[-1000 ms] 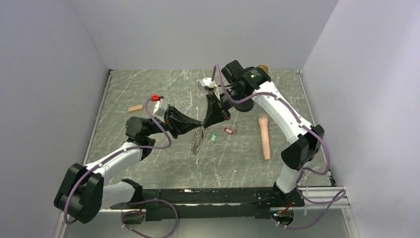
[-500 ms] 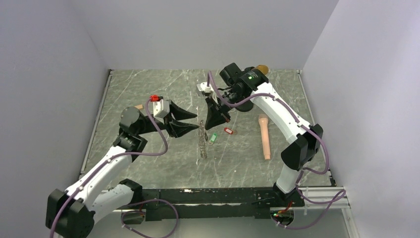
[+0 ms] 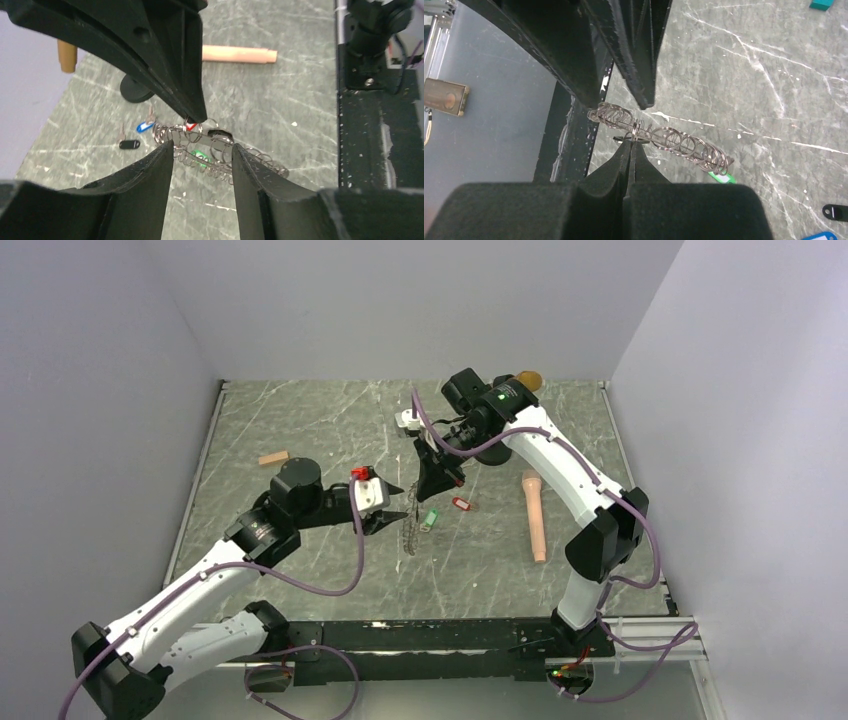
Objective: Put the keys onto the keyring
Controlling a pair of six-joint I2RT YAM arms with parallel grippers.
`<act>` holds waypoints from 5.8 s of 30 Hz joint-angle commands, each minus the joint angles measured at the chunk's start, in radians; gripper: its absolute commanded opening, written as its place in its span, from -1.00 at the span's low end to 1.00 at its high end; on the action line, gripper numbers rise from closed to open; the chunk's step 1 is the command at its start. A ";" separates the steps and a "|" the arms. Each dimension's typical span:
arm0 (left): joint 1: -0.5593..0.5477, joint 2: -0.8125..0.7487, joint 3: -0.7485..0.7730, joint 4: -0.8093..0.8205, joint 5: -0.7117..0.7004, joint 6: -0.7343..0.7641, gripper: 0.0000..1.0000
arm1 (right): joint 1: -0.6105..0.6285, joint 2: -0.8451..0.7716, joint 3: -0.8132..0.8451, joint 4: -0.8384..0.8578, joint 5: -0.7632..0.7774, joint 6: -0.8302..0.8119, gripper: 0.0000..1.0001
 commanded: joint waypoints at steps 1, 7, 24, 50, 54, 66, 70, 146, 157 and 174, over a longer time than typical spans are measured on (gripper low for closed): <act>-0.045 0.010 0.044 -0.022 -0.209 0.077 0.03 | 0.003 -0.008 0.025 0.005 -0.005 0.008 -1.00; -0.055 0.043 0.080 -0.038 -0.217 0.076 -0.05 | 0.004 -0.007 0.022 0.004 -0.004 0.004 -1.00; -0.098 0.096 0.118 -0.038 -0.201 0.054 -0.30 | 0.004 0.002 0.028 0.002 -0.007 0.005 -1.00; -0.093 0.066 0.066 0.042 -0.192 -0.048 -1.00 | 0.013 -0.017 0.026 -0.011 -0.057 -0.021 -0.87; -0.079 0.033 -0.002 0.196 -0.167 -0.194 -1.00 | 0.012 -0.020 0.037 -0.023 -0.086 -0.029 -0.82; -0.039 -0.026 -0.169 0.552 -0.208 -0.487 -1.00 | 0.013 -0.037 0.028 -0.017 -0.096 -0.030 -0.80; -0.038 -0.018 -0.207 0.639 -0.245 -0.550 -1.00 | 0.013 -0.035 0.025 -0.016 -0.097 -0.029 -0.75; -0.179 0.079 0.270 -0.337 -0.267 0.321 -0.08 | 0.024 -0.016 0.016 0.003 -0.061 -0.014 -1.00; -0.267 0.134 0.316 -0.348 -0.483 0.356 -0.24 | 0.024 -0.022 0.009 0.005 -0.061 -0.015 -1.00; -0.269 0.171 0.346 -0.377 -0.470 0.365 -0.48 | 0.024 -0.020 0.005 0.005 -0.064 -0.015 -1.00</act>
